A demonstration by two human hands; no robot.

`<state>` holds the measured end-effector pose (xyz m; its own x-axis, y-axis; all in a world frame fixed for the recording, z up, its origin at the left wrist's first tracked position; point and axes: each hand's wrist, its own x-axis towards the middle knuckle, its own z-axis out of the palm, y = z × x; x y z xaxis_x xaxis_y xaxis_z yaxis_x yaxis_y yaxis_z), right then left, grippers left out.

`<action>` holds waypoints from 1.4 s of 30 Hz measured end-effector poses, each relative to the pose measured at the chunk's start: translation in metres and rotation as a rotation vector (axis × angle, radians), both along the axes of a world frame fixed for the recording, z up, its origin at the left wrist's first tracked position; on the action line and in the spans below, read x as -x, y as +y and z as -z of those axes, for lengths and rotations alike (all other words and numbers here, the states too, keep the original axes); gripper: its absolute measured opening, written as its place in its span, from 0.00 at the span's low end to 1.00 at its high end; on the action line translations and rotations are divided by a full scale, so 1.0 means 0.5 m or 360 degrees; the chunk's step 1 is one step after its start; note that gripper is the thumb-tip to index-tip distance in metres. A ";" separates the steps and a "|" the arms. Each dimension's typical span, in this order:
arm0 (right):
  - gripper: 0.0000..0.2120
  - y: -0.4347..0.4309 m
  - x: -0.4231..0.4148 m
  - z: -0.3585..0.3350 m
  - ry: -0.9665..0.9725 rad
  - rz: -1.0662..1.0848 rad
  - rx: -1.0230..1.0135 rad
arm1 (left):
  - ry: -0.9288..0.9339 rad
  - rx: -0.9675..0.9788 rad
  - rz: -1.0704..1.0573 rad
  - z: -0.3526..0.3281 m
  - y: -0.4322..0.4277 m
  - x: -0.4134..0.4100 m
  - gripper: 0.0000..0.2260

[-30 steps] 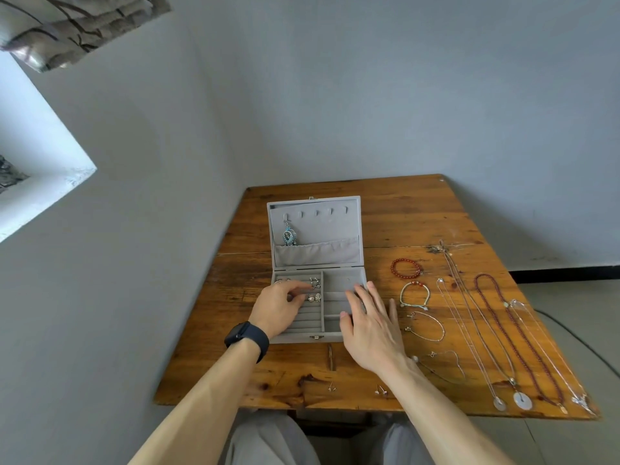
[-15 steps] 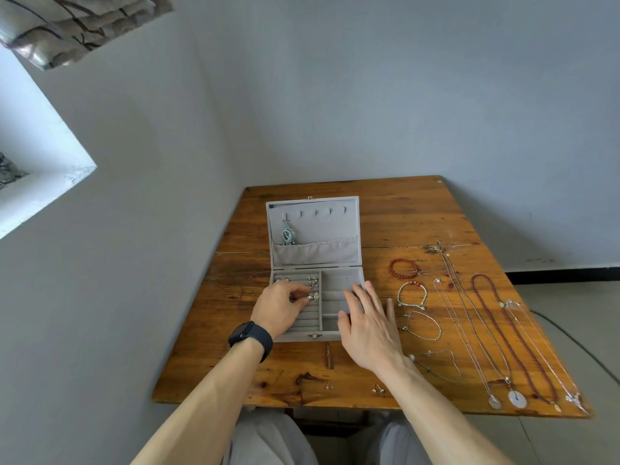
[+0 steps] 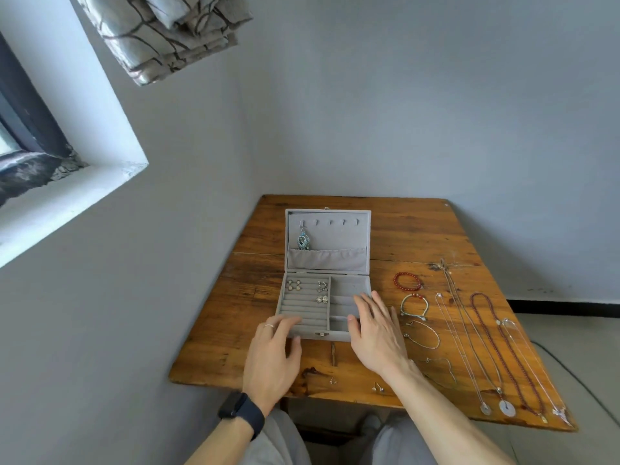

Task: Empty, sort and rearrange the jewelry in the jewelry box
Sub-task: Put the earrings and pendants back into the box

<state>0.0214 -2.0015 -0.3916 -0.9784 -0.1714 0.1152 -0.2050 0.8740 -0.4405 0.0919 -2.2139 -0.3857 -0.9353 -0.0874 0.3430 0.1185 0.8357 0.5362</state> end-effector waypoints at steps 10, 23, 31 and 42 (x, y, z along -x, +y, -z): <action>0.16 0.025 -0.132 -0.012 0.0559 -0.0049 0.0153 | 0.0025 0.0507 0.0013 0.096 0.006 -0.072 0.21; 0.07 -0.021 -0.224 0.026 0.0401 0.0029 -0.0001 | -0.0073 0.0549 -0.0054 0.091 0.020 -0.088 0.22; 0.03 -0.033 -0.223 0.018 0.0423 0.0015 0.0011 | -0.0134 0.0551 -0.0033 0.084 0.020 -0.089 0.23; 0.03 0.072 -0.267 0.019 0.0306 0.0408 0.1005 | -0.0116 0.0175 0.0235 0.057 0.029 -0.086 0.12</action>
<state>0.1549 -1.9654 -0.4011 -0.9315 0.2179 0.2914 -0.1520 0.4944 -0.8558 0.1349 -2.1992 -0.4144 -0.9579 0.0867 0.2736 0.2082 0.8661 0.4545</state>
